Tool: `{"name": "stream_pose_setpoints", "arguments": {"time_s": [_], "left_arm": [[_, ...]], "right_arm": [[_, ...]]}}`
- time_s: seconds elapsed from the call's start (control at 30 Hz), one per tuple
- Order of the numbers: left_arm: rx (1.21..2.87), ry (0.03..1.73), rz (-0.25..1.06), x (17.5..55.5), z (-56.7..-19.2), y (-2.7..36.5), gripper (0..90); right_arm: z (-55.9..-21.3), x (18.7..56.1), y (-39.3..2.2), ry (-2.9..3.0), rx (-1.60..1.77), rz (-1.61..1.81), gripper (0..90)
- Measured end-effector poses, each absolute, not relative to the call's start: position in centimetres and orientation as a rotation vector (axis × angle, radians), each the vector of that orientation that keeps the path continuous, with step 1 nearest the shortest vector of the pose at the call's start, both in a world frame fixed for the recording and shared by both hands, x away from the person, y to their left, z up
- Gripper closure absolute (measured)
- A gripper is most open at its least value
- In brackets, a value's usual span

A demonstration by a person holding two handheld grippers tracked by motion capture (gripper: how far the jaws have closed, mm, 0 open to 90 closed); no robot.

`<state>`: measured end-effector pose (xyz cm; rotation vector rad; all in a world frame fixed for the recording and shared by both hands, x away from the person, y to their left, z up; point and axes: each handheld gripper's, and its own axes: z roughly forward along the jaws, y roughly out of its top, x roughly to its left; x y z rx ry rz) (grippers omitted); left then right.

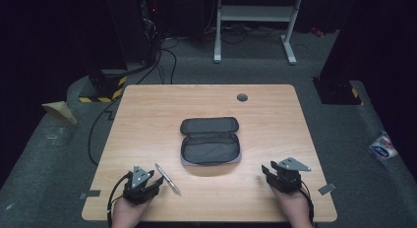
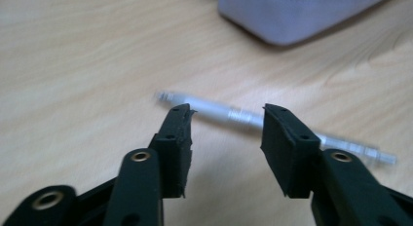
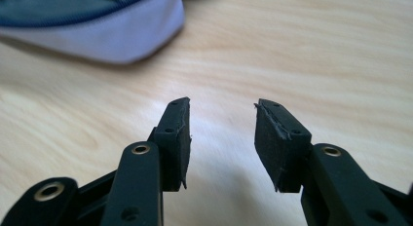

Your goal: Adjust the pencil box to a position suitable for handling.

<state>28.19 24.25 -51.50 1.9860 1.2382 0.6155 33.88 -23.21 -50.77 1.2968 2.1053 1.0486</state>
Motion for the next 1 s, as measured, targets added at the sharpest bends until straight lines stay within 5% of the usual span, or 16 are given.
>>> {"name": "stream_pose_setpoints", "arguments": {"time_s": [1.0], "left_arm": [[1.929, 1.322, 0.606, 31.9, -52.0, 22.5, 55.5]], "right_arm": [[-52.2, 33.8, -23.2, 2.127, 1.309, 0.965, 54.4]]}}
